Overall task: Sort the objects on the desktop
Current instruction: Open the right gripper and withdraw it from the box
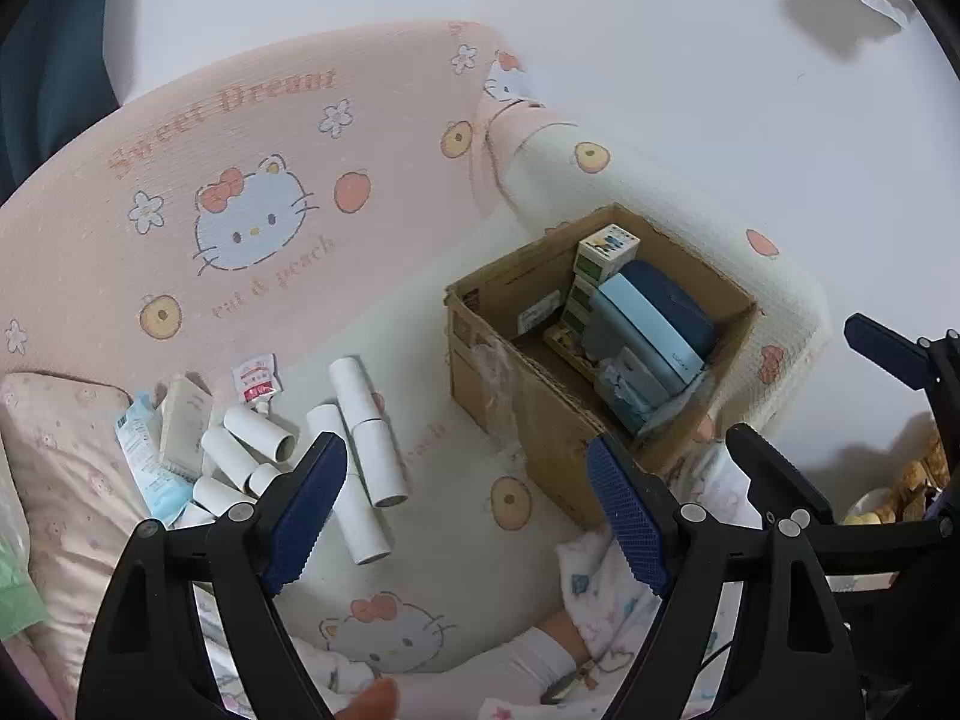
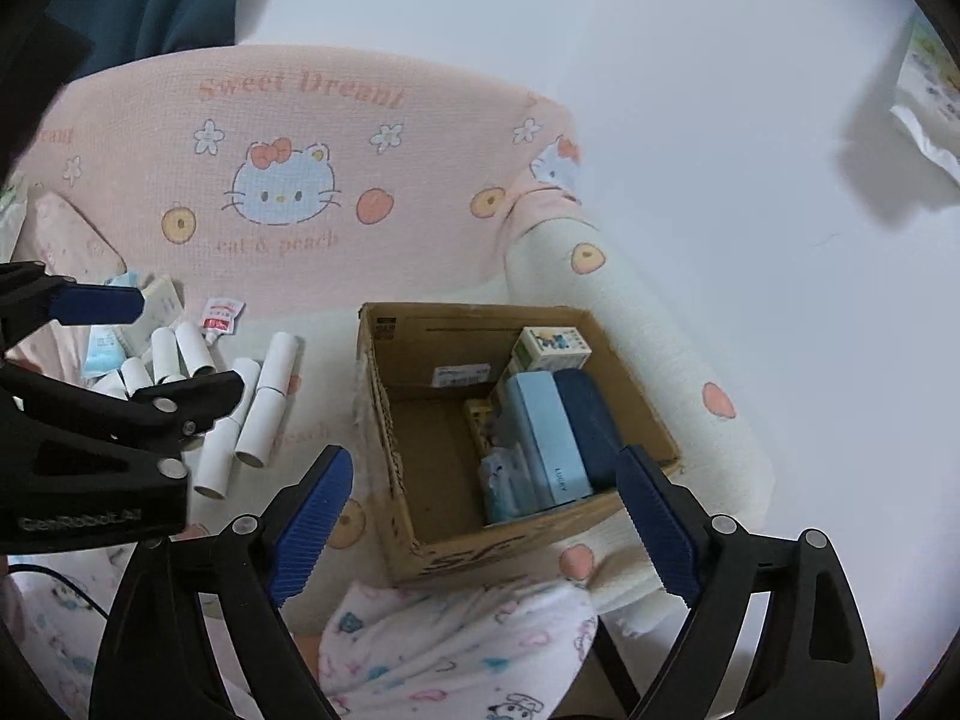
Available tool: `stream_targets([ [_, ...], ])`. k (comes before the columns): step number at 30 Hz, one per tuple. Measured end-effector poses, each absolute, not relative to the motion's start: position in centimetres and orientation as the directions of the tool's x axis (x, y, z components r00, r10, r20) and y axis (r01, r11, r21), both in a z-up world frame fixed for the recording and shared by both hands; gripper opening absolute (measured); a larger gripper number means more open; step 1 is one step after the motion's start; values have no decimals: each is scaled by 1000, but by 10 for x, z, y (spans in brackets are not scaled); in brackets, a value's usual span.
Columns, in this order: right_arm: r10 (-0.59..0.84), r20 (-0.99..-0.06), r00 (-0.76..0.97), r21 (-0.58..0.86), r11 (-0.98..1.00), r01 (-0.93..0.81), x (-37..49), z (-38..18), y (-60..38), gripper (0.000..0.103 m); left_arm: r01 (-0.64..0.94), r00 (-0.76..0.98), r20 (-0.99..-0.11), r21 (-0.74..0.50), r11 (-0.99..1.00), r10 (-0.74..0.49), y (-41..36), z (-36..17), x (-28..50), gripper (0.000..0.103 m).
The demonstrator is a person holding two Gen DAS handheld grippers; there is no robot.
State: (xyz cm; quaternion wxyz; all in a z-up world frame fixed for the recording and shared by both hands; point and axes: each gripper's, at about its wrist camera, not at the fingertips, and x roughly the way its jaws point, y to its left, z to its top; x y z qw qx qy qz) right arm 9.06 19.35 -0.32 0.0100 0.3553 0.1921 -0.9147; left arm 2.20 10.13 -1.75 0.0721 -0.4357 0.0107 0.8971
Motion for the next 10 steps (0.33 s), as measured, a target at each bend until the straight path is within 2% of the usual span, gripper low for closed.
stream_targets([
  [10, 114, -648, -753, -344, -926, 156, 100, -2, 199, 89, -192, -655, -744, -7, -981, 134, 119, -5, 39, 85],
])
